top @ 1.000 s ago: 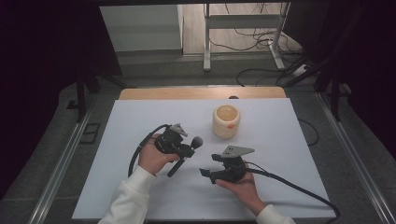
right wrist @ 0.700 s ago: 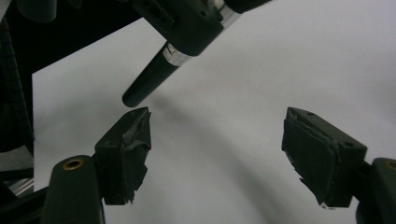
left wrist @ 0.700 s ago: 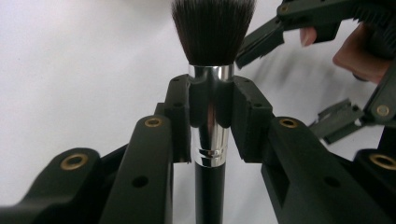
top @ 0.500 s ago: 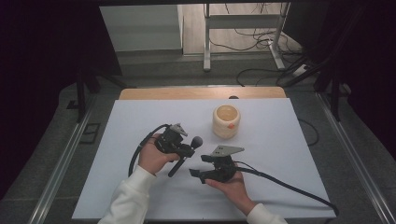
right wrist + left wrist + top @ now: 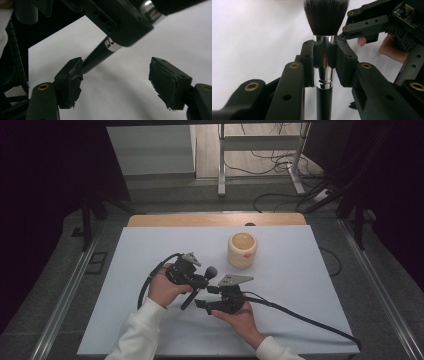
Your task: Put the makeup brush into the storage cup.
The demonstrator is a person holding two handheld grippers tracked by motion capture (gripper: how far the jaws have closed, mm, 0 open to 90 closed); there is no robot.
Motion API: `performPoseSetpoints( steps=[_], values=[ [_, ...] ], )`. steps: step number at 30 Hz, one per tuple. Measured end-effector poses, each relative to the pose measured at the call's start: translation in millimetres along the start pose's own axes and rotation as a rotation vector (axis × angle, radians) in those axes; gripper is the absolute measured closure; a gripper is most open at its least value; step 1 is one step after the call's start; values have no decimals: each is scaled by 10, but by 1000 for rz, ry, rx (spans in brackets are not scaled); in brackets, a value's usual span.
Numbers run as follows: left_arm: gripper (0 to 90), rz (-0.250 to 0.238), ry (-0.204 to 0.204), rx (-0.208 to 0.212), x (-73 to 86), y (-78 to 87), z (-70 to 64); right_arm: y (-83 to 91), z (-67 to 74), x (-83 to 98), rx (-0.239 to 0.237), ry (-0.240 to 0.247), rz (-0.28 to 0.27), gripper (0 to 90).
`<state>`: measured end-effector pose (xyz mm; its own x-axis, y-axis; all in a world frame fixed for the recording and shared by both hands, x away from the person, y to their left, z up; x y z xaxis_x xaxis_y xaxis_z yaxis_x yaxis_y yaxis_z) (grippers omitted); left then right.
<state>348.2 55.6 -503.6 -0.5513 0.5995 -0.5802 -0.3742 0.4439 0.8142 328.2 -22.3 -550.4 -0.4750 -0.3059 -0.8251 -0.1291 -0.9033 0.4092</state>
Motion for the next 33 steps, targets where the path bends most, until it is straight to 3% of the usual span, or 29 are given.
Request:
performPoseSetpoints(
  steps=[14, 23, 30, 33],
  values=[
    [709, 4, -4, 3, 0, -6, -19, -85, -9, -77, -31, -53, -50, 420],
    [709, -3, -15, 7, -6, 11, -49, -157, 8, -104, -95, -86, -70, 619],
    [700, -31, -24, 6, -21, 89, -87, -136, -25, -120, -99, -115, -65, 730],
    [682, -49, -18, 8, -30, 120, -85, -135, -21, -114, -108, -117, -57, 737]
  ],
)
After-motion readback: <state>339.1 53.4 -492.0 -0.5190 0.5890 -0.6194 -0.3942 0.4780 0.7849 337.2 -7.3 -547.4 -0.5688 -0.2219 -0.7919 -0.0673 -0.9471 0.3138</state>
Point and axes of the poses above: each handheld gripper's, and its own axes: y roughly backward along the jaws, x roughly out of its underside, z roughly to its left, the point moved 8 cm from there along -y, roughly forward along the jaws, and after that the axes turned 11 degrees about -x, right-handed, at the moved point
